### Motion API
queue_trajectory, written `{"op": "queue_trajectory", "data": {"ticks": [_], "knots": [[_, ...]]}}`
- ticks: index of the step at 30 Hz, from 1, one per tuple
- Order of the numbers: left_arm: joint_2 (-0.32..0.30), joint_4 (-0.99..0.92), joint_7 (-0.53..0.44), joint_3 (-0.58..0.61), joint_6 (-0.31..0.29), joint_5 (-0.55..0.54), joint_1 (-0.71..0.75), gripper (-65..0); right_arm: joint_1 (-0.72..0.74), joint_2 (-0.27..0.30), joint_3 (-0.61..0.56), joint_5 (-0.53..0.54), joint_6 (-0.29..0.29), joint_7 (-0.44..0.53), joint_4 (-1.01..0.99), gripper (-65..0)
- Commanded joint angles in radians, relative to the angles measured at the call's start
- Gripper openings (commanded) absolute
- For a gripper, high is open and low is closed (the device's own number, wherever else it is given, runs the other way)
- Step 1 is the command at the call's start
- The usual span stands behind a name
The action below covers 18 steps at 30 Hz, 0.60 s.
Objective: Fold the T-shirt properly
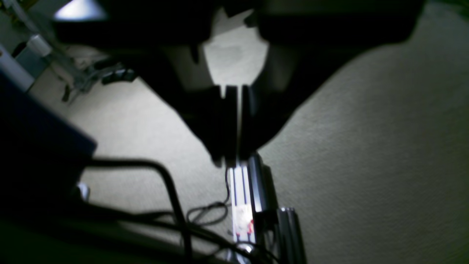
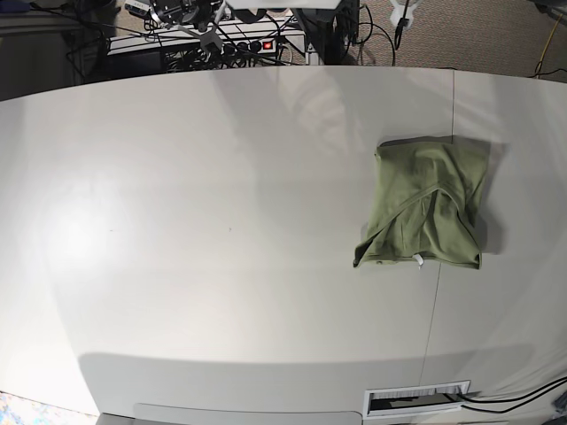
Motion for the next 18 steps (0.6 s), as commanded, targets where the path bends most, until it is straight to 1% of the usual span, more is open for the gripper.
{"op": "queue_trajectory", "data": {"ticks": [1, 4, 5, 8, 11, 15, 18], "knots": [[0.007, 0.0, -0.004, -0.001, 0.016, 0.0, 0.011, -65.0, 0.004, 0.007, -0.016, 0.021, -0.042, -0.002, -0.017, -65.0], [0.038, -0.002, -0.005, -0.001, 0.093, 0.002, 0.011, -65.0, 0.019, 0.007, -0.074, 0.104, -0.157, -0.01, -0.064, -65.0], [0.048, -0.004, -0.006, -0.001, 0.105, 0.011, 0.011, -65.0, 0.021, 0.007, -0.093, 0.136, -0.187, -0.011, -0.072, -65.0], [0.079, -0.005, -0.006, -0.001, 0.113, 0.051, 0.01, -65.0, 0.024, -0.001, -0.148, 0.194, -0.256, -0.037, -0.074, -65.0], [0.104, -0.005, -0.006, -0.001, 0.113, 0.082, 0.011, -65.0, 0.027, -0.032, -0.194, 0.2, -0.323, -0.074, -0.074, -65.0], [0.12, -0.005, -0.026, -0.001, 0.12, 0.093, 0.011, -65.0, 0.026, -0.084, -0.246, 0.201, -0.333, -0.082, -0.074, -65.0], [0.116, -0.005, -0.025, -0.001, 0.156, 0.093, 0.01, -65.0, 0.027, -0.1, -0.279, 0.215, -0.333, -0.08, -0.074, -65.0]]}}
